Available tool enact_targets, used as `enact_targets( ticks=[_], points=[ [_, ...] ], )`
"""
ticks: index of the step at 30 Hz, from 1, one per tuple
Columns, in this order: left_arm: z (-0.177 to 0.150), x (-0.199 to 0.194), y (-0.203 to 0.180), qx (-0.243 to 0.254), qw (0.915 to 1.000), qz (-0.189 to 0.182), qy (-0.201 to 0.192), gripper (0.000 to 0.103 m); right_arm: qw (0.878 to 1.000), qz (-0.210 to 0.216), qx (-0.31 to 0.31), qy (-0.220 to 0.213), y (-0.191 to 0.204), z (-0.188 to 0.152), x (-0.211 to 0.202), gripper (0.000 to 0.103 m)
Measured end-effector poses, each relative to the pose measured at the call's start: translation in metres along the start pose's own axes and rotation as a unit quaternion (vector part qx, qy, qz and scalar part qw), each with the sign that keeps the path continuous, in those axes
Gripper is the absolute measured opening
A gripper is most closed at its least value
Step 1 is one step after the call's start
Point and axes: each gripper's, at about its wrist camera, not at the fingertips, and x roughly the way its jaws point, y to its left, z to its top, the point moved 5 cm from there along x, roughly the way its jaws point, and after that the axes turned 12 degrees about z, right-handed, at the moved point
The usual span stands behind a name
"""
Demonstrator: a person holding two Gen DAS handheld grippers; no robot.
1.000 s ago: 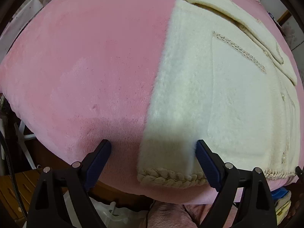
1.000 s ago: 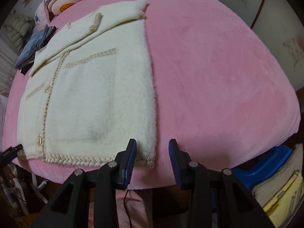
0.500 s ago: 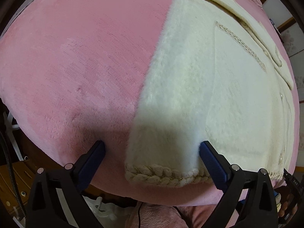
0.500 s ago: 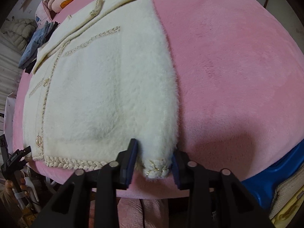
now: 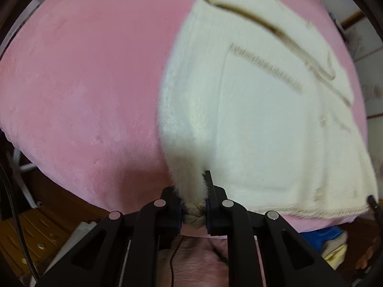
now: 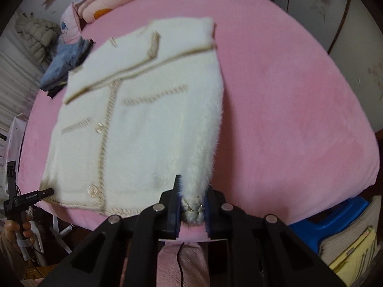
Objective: Fold large clothes
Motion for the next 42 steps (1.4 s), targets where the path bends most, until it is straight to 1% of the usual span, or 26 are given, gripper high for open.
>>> enact_targets(
  ticks=[2, 4, 6, 7, 9, 12, 15, 17, 18, 20, 21, 22, 23, 24, 25, 28, 29, 30, 31, 32, 33, 34, 35, 37, 38, 42],
  points=[
    [0.009, -0.021, 0.01, -0.024, 0.9991, -0.034, -0.013, 0.011, 1.0, 0.008, -0.007, -0.02, 0.01, 0.012, -0.019, 0.013],
    [0.02, -0.041, 0.014, -0.04, 0.9972, -0.057, -0.026, 0.011, 0.999, 0.017, -0.014, -0.041, 0.021, 0.027, -0.038, 0.013],
    [0.032, -0.066, 0.016, -0.061, 0.9934, -0.089, -0.04, 0.011, 0.998, 0.024, -0.023, -0.055, 0.034, 0.041, -0.049, 0.013],
    [0.046, -0.076, 0.018, -0.069, 0.9915, -0.1, -0.045, 0.011, 0.997, 0.026, -0.025, -0.061, 0.038, 0.046, -0.054, 0.013],
    [0.062, -0.1, 0.022, -0.091, 0.986, -0.126, -0.061, 0.011, 0.996, 0.034, -0.026, -0.074, 0.046, 0.061, -0.064, 0.013],
    [0.083, -0.13, 0.02, -0.12, 0.9778, -0.152, -0.08, 0.011, 0.994, 0.05, -0.017, -0.095, 0.053, 0.089, -0.081, 0.013],
    [0.123, -0.148, 0.021, -0.149, 0.9707, -0.166, -0.089, 0.011, 0.991, 0.068, -0.001, -0.111, 0.052, 0.121, -0.091, 0.013],
    [0.146, -0.16, 0.014, -0.167, 0.9671, -0.166, -0.096, 0.011, 0.99, 0.079, 0.008, -0.12, 0.05, 0.146, -0.095, 0.013],
    [0.158, -0.163, 0.011, -0.171, 0.9667, -0.162, -0.099, 0.011, 0.989, 0.084, 0.01, -0.124, 0.048, 0.161, -0.097, 0.013],
    [0.191, -0.166, 0.003, -0.18, 0.9668, -0.149, -0.103, 0.011, 0.988, 0.09, 0.013, -0.128, 0.044, 0.191, -0.095, 0.013],
    [0.205, -0.167, 0.0, -0.182, 0.9671, -0.144, -0.104, 0.011, 0.987, 0.092, 0.017, -0.128, 0.042, 0.207, -0.091, 0.013],
    [0.228, -0.166, -0.006, -0.184, 0.9682, -0.131, -0.107, 0.011, 0.987, 0.093, 0.021, -0.128, 0.039, 0.224, -0.086, 0.013],
    [0.243, -0.163, -0.007, -0.185, 0.969, -0.123, -0.109, 0.011, 0.987, 0.094, 0.025, -0.128, 0.034, 0.244, -0.08, 0.013],
    [0.259, -0.159, -0.011, -0.185, 0.9697, -0.115, -0.11, 0.011, 0.987, 0.094, 0.03, -0.127, 0.029, 0.265, -0.072, 0.013],
    [0.283, -0.152, -0.018, -0.186, 0.9709, -0.102, -0.111, 0.011, 0.987, 0.092, 0.035, -0.126, 0.024, 0.285, -0.062, 0.013],
    [0.341, -0.121, -0.039, -0.188, 0.9721, -0.072, -0.121, 0.012, 0.987, 0.083, 0.049, -0.127, 0.009, 0.343, -0.03, 0.014],
    [0.358, -0.112, -0.046, -0.188, 0.9713, -0.075, -0.126, 0.013, 0.987, 0.08, 0.05, -0.127, 0.004, 0.361, -0.017, 0.014],
    [0.372, -0.101, -0.053, -0.183, 0.9719, -0.075, -0.127, 0.02, 0.987, 0.078, 0.052, -0.127, -0.001, 0.373, -0.007, 0.016],
    [0.384, -0.085, -0.061, -0.178, 0.9743, -0.071, -0.118, 0.029, 0.987, 0.078, 0.054, -0.132, -0.007, 0.388, 0.008, 0.019],
    [0.391, -0.071, -0.066, -0.174, 0.977, -0.059, -0.108, 0.039, 0.987, 0.07, 0.051, -0.139, -0.014, 0.402, 0.023, 0.023],
    [0.4, -0.055, -0.072, -0.166, 0.981, -0.03, -0.096, 0.063, 0.988, 0.052, 0.051, -0.135, -0.022, 0.41, 0.038, 0.039],
    [0.403, -0.041, -0.075, -0.159, 0.983, 0.001, -0.092, 0.072, 0.991, 0.029, 0.06, -0.116, -0.033, 0.419, 0.06, 0.054],
    [0.404, -0.031, -0.078, -0.15, 0.9837, 0.028, -0.095, 0.072, 0.992, 0.024, 0.064, -0.103, -0.038, 0.421, 0.073, 0.055],
    [0.404, -0.018, -0.081, -0.132, 0.9843, 0.062, -0.1, 0.072, 0.995, 0.029, 0.064, -0.074, -0.048, 0.42, 0.103, 0.055],
    [0.404, -0.011, -0.081, -0.121, 0.9845, 0.075, -0.103, 0.072, 0.996, 0.031, 0.058, -0.065, -0.049, 0.418, 0.111, 0.055],
    [0.397, 0.007, -0.076, -0.076, 0.985, 0.103, -0.116, 0.072, 0.999, 0.035, 0.026, -0.022, -0.056, 0.405, 0.149, 0.055]
  ],
)
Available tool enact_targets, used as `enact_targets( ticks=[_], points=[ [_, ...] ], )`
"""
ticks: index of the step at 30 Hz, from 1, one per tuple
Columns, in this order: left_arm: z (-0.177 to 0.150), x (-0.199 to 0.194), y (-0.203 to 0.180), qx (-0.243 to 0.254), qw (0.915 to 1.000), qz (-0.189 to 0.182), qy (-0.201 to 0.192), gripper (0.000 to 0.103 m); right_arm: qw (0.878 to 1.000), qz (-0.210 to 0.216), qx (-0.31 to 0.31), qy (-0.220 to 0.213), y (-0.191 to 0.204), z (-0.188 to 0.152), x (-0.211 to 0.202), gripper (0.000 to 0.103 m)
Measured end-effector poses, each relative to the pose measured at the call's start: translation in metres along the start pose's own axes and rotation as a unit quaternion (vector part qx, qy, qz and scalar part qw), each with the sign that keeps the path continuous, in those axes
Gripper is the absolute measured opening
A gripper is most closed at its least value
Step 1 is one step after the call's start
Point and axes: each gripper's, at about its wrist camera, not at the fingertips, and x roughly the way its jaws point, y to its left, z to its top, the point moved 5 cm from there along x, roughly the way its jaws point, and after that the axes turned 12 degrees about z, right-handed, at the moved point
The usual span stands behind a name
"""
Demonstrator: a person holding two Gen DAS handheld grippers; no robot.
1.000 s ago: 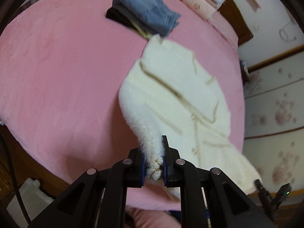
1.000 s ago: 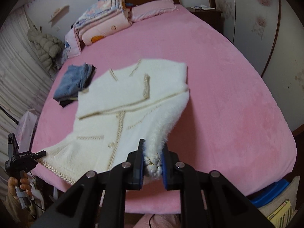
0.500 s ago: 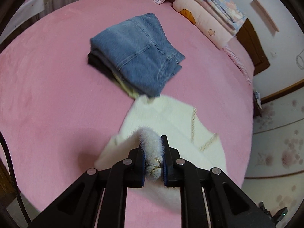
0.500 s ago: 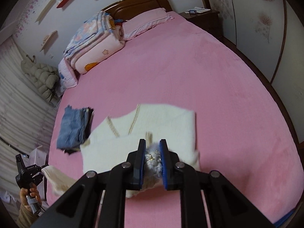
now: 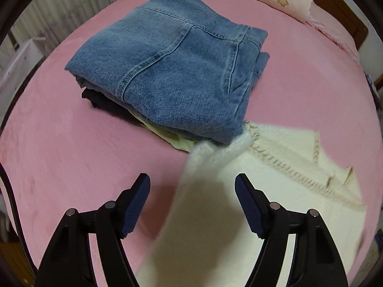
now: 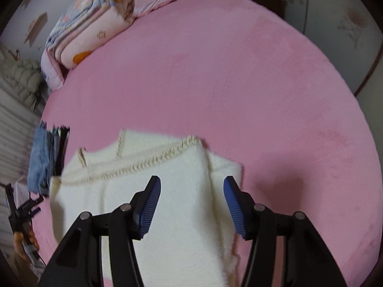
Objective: Fold large clothes
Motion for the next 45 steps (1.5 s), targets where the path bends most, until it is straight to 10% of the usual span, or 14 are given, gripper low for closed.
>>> enact_targets(
  ticks=[7, 11, 17, 22, 29, 34, 45],
  points=[
    [0.002, 0.033, -0.019, 0.099, 0.9949, 0.009, -0.016, 0.036, 0.997, -0.037, -0.052, 0.04, 0.004, -0.006, 0.056, 0.054],
    [0.015, 0.047, -0.034, 0.108, 0.9939, -0.011, -0.018, 0.032, 0.997, -0.055, -0.045, 0.04, 0.0, 0.001, 0.082, 0.054],
    [0.019, 0.057, -0.055, 0.13, 0.9903, 0.031, -0.038, 0.032, 0.997, -0.062, -0.021, 0.031, -0.007, 0.001, 0.106, 0.009],
    [0.009, 0.046, -0.042, 0.074, 0.9937, 0.0, -0.085, 0.022, 0.996, -0.069, -0.039, -0.046, 0.0, -0.003, 0.075, 0.007],
    [0.002, 0.051, -0.046, 0.077, 0.9932, 0.01, -0.086, 0.028, 0.992, -0.124, -0.023, -0.009, 0.001, -0.002, 0.094, 0.014],
    [-0.004, 0.037, -0.029, 0.069, 0.9956, -0.005, -0.063, 0.053, 0.987, -0.146, -0.05, -0.036, 0.034, -0.007, 0.066, 0.014],
    [-0.085, -0.074, -0.016, 0.045, 0.9882, -0.105, -0.102, 0.069, 0.991, 0.0, -0.097, -0.092, 0.149, -0.087, 0.003, 0.014]
  ],
)
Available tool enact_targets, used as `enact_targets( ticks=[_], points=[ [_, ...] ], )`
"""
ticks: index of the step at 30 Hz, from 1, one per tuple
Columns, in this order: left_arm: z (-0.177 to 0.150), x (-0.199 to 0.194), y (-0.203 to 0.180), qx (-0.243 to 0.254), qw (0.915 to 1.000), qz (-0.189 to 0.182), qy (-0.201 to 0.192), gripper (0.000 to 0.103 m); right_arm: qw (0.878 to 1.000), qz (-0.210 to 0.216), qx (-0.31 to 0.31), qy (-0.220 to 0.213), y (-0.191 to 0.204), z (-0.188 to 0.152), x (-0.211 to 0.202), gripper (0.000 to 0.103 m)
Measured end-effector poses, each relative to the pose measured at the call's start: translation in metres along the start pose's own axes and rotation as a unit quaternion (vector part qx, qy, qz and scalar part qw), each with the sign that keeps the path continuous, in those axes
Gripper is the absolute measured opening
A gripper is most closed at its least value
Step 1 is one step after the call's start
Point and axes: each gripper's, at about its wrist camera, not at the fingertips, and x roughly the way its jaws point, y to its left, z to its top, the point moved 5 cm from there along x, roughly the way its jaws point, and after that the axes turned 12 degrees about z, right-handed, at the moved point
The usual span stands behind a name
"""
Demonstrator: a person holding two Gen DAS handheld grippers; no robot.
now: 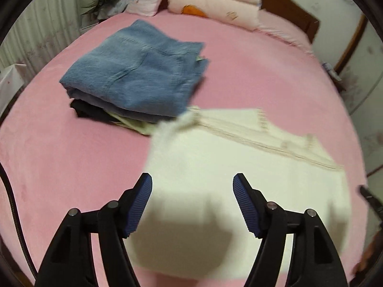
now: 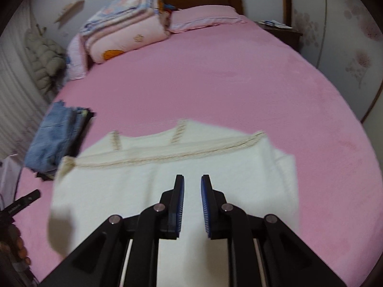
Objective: Fold large clothes
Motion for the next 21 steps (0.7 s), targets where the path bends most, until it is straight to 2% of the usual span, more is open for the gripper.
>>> enact_targets(
  ticks=[4, 8, 10, 12, 13, 15, 18, 21],
  points=[
    [-0.028, -0.006, -0.043, 0.022, 0.9991, -0.036, -0.009, 0.069, 0.998, 0.054, -0.034, 0.024, 0.044, -0.029, 0.013, 0.014],
    [-0.048, 0.015, -0.068, 0.035, 0.9992, -0.011, -0.014, 0.069, 0.99, 0.096, -0.077, 0.063, 0.086, -0.061, 0.046, 0.014],
    [-0.059, 0.036, -0.069, 0.032, 0.9995, 0.002, 0.007, 0.069, 0.986, 0.101, -0.095, 0.088, 0.093, -0.079, 0.066, 0.014],
    [-0.067, 0.059, -0.063, 0.026, 0.9987, 0.023, 0.038, 0.069, 0.983, 0.085, -0.115, 0.113, 0.089, -0.091, 0.088, 0.013],
    [-0.069, 0.066, -0.06, 0.024, 0.9985, 0.027, 0.041, 0.069, 0.982, 0.075, -0.123, 0.119, 0.085, -0.096, 0.094, 0.006],
    [-0.068, 0.072, -0.051, 0.036, 0.9979, 0.046, 0.029, 0.069, 0.983, 0.066, -0.132, 0.109, 0.071, -0.095, 0.094, 0.0],
    [-0.065, 0.077, -0.035, 0.048, 0.9958, 0.076, 0.016, 0.069, 0.987, -0.039, -0.131, 0.085, 0.029, -0.085, 0.083, 0.0],
    [-0.058, 0.084, -0.015, 0.039, 0.9963, 0.074, 0.023, 0.069, 0.991, -0.076, -0.082, 0.067, -0.031, -0.077, 0.062, 0.0]
  ],
)
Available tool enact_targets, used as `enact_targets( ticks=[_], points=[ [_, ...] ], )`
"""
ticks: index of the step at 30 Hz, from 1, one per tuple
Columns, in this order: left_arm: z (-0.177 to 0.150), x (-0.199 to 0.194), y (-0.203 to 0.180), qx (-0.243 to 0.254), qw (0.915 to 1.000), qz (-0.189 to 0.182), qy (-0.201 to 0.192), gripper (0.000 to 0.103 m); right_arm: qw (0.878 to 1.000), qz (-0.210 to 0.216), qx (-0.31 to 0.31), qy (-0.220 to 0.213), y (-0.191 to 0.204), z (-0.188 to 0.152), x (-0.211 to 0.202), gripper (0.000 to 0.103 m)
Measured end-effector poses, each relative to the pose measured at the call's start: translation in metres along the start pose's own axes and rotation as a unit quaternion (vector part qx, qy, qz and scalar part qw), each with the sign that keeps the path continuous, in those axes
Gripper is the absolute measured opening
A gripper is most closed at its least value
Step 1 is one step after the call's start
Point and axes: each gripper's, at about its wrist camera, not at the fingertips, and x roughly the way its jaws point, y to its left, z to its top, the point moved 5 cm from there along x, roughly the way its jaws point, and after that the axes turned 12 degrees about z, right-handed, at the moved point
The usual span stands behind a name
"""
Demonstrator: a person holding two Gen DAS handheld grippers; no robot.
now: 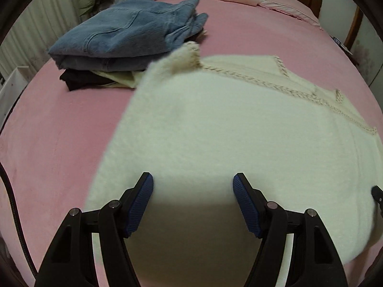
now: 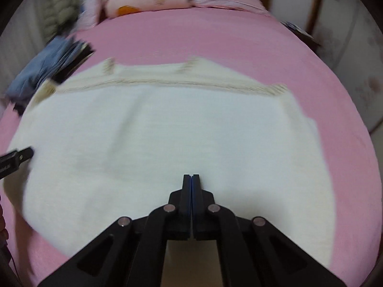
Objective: Fold large clothes
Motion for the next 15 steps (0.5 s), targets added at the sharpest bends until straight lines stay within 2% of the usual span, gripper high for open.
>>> enact_targets(
  ticks=[2, 3, 6, 11, 15],
  points=[
    [0.001, 0.0, 0.006, 0.003, 1.0, -0.003, 0.0, 0.069, 0.996, -0.082, 0.014, 0.013, -0.038, -0.007, -0.005, 0.0],
    [0.001, 0.0, 0.006, 0.007, 1.0, -0.004, 0.0, 0.069, 0.995, -0.092, 0.031, 0.009, -0.058, -0.011, -0.01, 0.0],
    [0.002, 0.003, 0.005, 0.016, 0.9999, -0.002, 0.003, 0.069, 0.996, -0.043, 0.082, 0.007, -0.083, -0.017, -0.021, 0.0],
    [0.004, -0.006, 0.01, -0.012, 0.9992, -0.017, 0.034, 0.069, 0.995, -0.065, 0.077, 0.019, -0.071, -0.013, -0.027, 0.0],
    [0.008, -0.028, 0.018, -0.045, 0.9967, -0.051, 0.046, 0.069, 0.994, -0.037, 0.102, -0.004, -0.058, -0.005, -0.043, 0.0]
  ],
)
